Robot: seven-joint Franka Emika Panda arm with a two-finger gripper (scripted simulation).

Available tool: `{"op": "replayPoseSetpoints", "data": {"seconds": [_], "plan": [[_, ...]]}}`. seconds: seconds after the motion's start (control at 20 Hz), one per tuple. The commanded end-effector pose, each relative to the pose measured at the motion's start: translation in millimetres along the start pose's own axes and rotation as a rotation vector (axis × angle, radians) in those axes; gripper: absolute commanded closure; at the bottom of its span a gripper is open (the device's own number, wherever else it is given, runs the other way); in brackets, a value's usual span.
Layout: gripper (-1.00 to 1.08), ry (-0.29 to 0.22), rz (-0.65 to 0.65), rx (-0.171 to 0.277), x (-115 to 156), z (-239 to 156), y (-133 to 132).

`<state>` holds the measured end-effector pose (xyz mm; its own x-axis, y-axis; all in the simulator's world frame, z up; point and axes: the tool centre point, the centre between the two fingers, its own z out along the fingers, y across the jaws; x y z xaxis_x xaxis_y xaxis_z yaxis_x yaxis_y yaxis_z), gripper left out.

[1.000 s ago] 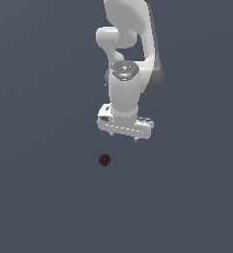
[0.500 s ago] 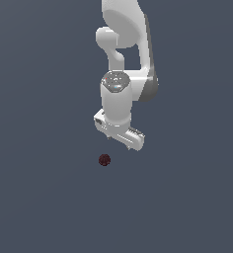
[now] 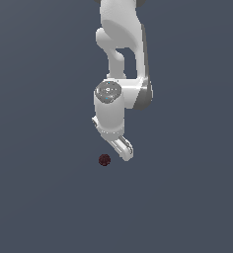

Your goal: Pick up the object and move it to a goal position.

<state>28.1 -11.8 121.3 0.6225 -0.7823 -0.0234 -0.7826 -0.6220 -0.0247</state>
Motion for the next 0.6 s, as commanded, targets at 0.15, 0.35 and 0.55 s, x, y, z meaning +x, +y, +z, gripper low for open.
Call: {"op": "replayPoseSetpoints", "data": {"seconds": [0.15, 0.35, 0.55], "plan": [[-0.92, 0.004, 0.173, -0.005, 13, 11, 4], [-0.92, 0.009, 0.297, -0.009, 22, 20, 7], [-0.92, 0.015, 0.414, -0.012, 31, 27, 10]]}}
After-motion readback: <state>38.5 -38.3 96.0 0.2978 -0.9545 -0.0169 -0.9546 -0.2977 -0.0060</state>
